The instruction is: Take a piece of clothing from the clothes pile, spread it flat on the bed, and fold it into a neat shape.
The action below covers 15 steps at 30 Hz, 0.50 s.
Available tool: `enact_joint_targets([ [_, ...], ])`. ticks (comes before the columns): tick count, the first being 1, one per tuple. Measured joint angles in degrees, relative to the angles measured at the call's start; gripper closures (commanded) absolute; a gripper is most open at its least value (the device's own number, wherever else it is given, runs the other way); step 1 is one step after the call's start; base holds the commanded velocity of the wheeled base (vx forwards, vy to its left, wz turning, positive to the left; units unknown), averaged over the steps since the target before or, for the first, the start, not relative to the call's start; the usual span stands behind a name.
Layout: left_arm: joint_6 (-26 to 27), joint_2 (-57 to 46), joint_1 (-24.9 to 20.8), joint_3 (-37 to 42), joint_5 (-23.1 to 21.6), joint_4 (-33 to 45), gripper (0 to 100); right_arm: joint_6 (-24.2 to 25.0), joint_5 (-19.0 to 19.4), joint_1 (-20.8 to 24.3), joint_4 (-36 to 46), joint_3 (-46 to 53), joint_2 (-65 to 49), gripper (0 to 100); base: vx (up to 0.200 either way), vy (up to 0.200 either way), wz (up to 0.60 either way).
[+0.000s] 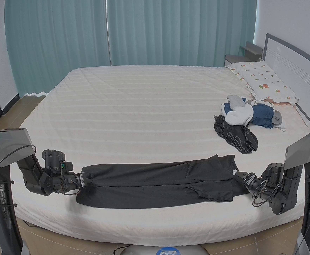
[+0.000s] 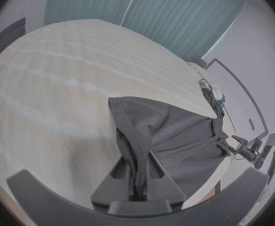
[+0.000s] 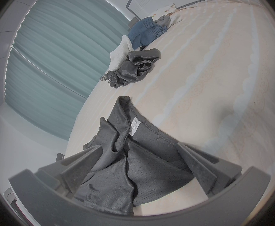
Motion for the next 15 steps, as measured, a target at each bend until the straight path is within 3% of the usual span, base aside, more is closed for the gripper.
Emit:
enact_joint_targets([
  [5, -1.0, 0.0, 0.0, -0.8, 0.6, -0.1, 100, 0.2, 0.0, 0.0, 0.0, -0.2, 0.0, 0, 0.000, 0.000, 0.00],
  [15, -9.0, -0.8, -1.2, -2.3, 0.8, -0.2, 100, 3.4, -0.1, -1.6, 0.0, -0.7, -2.7, 0, 0.000, 0.000, 0.00],
])
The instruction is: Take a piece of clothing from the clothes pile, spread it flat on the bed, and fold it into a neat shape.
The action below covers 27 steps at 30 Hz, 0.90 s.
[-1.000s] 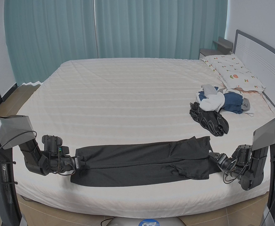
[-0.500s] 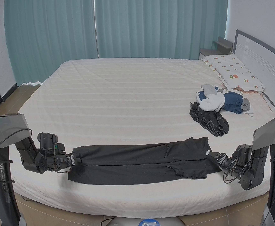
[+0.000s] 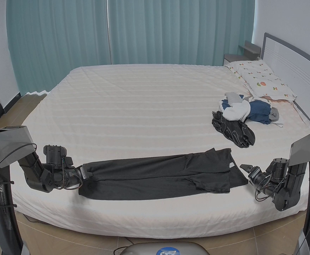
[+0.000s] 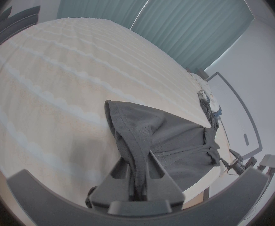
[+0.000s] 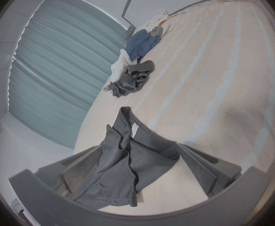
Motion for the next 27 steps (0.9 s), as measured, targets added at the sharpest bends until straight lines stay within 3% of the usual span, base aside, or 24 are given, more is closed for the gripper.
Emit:
enact_joint_targets([
  [5, -4.9, -0.4, -1.3, -2.0, 0.4, 0.1, 100, 0.7, 0.0, -0.8, 0.0, -0.6, -1.2, 0, 0.000, 0.000, 0.00],
  [27, -8.7, -5.6, -10.0, -3.6, 11.6, 1.5, 100, 1.1, 0.0, -1.0, -0.1, -0.9, -1.3, 0, 0.000, -0.200, 0.00],
])
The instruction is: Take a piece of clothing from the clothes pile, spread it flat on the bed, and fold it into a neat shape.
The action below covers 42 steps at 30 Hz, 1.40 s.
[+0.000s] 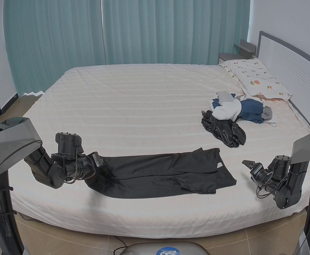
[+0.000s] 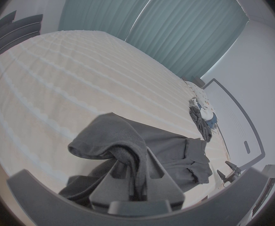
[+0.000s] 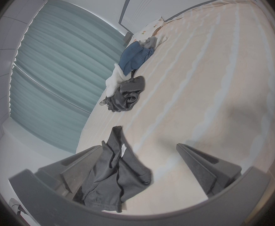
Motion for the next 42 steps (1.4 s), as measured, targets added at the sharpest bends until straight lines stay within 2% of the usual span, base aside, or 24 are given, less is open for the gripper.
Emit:
enact_joint_targets([
  [4, 0.0, -1.2, -1.2, -1.0, 0.4, 3.3, 100, 0.0, 0.0, 0.1, 0.0, 0.2, 0.1, 0, 0.000, -0.200, 0.00],
  [11, -0.1, -2.3, -4.8, -7.1, 2.9, 14.6, 100, 0.0, 0.0, 0.3, 0.0, 0.4, 0.4, 0, 0.000, -0.200, 0.00],
  [18, -0.3, -2.1, -9.9, -12.4, 6.8, 19.1, 100, 0.0, -0.1, 0.7, 0.0, 0.4, 0.8, 0, 0.000, -0.200, 0.00],
  [27, -0.3, -0.7, -13.8, -19.4, 8.7, 25.6, 100, -0.1, -0.2, 0.9, 0.0, 0.4, 1.2, 0, 0.000, -0.200, 0.00],
  [35, -2.1, 3.7, -17.1, -26.3, 10.7, 27.7, 100, -0.3, -0.3, 1.1, 0.0, 0.4, 1.7, 0, 0.000, -0.200, 0.00],
  [42, -5.3, 8.1, -18.6, -32.2, 14.5, 27.7, 100, -0.4, -0.5, 1.9, 0.0, 0.4, 2.1, 0, 0.000, 0.000, 0.00],
])
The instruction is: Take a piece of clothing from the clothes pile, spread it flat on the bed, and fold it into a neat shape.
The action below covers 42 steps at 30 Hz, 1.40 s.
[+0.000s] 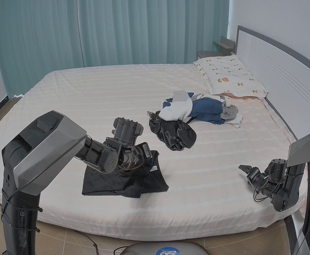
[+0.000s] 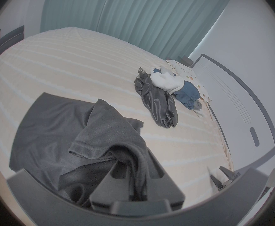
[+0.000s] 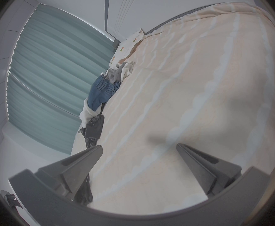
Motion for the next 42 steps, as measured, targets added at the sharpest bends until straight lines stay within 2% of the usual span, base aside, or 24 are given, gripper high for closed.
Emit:
enact_joint_targets([
  [6, -2.7, 2.7, -1.1, -2.5, 0.5, 0.0, 100, 0.0, -0.1, 0.2, 0.0, 0.0, 0.3, 0, 0.000, 0.000, 0.00],
  [7, -3.3, 3.0, -1.1, -2.8, 0.5, -0.1, 0, 0.0, -0.1, 0.3, 0.0, 0.0, 0.3, 0, 0.000, 0.000, 0.00],
  [12, -5.3, 3.8, -1.2, -3.8, 0.1, 0.0, 0, 0.0, -0.1, 0.3, 0.0, 0.1, 0.5, 0, 0.000, 0.000, 0.00],
  [18, -10.5, 3.4, -1.1, -4.4, -1.2, 0.0, 0, 0.0, -0.1, 0.3, 0.0, 0.1, 0.6, 0, 0.000, 0.000, 0.00],
  [25, -16.5, -1.7, 1.0, -2.0, -11.1, -0.8, 0, -0.1, -0.1, 0.3, 0.0, 0.1, 0.7, 0, 0.000, 0.000, 0.00],
  [28, -18.1, -3.5, 2.7, -1.8, -12.6, -3.9, 0, -0.1, -0.1, 0.5, 0.0, 0.2, 0.8, 0, 0.000, 0.000, 0.00],
  [35, -18.4, -3.8, 3.9, -0.9, -13.0, -4.5, 0, -0.1, -0.2, 0.6, 0.0, 0.2, 1.1, 0, 0.000, 0.000, 0.00],
  [42, -18.4, -4.5, 6.0, 4.9, -14.1, -4.1, 0, -0.2, -0.2, 0.7, 0.0, 0.3, 1.1, 0, -0.029, 0.000, 0.00],
])
